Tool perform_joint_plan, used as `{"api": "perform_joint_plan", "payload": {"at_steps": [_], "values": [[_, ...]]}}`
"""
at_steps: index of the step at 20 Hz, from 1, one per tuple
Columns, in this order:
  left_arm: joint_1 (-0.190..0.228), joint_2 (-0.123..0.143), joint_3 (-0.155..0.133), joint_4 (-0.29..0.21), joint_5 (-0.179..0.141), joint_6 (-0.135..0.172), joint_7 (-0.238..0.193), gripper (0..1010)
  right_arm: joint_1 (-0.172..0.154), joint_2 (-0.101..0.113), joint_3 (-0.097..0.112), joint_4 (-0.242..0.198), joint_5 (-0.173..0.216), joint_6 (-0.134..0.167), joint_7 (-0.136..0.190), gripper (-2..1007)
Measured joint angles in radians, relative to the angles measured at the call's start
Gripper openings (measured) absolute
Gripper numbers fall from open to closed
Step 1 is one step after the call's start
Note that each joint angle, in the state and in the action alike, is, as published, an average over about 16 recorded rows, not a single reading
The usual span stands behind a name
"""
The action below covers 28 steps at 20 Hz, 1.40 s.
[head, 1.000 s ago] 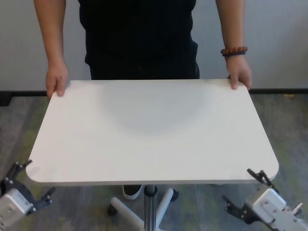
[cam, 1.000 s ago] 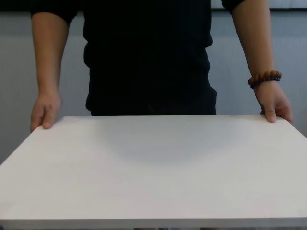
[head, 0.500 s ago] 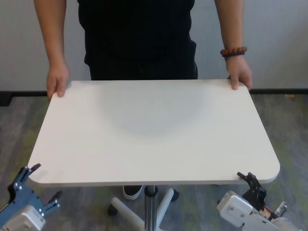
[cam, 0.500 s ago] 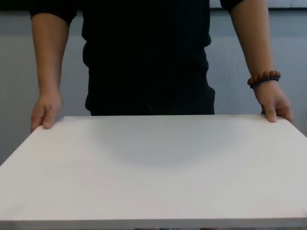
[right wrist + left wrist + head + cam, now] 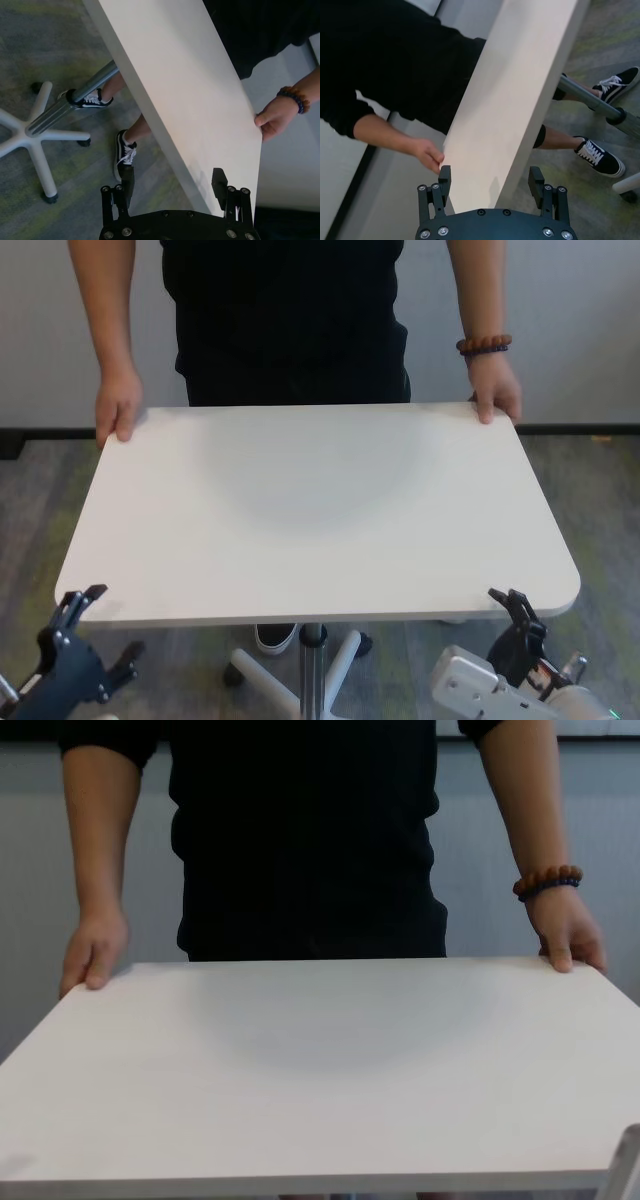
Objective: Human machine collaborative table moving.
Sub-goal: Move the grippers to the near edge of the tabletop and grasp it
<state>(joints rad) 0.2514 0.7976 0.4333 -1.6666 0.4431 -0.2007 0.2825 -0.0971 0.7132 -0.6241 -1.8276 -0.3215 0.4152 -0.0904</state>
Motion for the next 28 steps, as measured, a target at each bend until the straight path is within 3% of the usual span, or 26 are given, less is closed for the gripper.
{"api": "perform_joint_plan", "payload": {"at_steps": [6,13,20,28], "values": [[0.016,-0.011,0.024,-0.024,0.107,0.035,0.020,1003,0.013,-0.006,-0.011,0.000,-0.053,0.012,0.006,1005],[0.017,-0.042,0.052,-0.020,0.195,0.057,0.036,1003,0.028,-0.016,-0.017,0.005,-0.097,0.026,0.024,1005],[-0.010,-0.102,0.078,0.036,0.272,0.066,0.063,1003,0.048,-0.033,-0.022,0.024,-0.140,0.029,0.035,1005],[-0.052,-0.172,0.088,0.116,0.320,0.056,0.090,1003,0.064,-0.057,-0.015,0.062,-0.170,-0.011,0.031,1005]]}}
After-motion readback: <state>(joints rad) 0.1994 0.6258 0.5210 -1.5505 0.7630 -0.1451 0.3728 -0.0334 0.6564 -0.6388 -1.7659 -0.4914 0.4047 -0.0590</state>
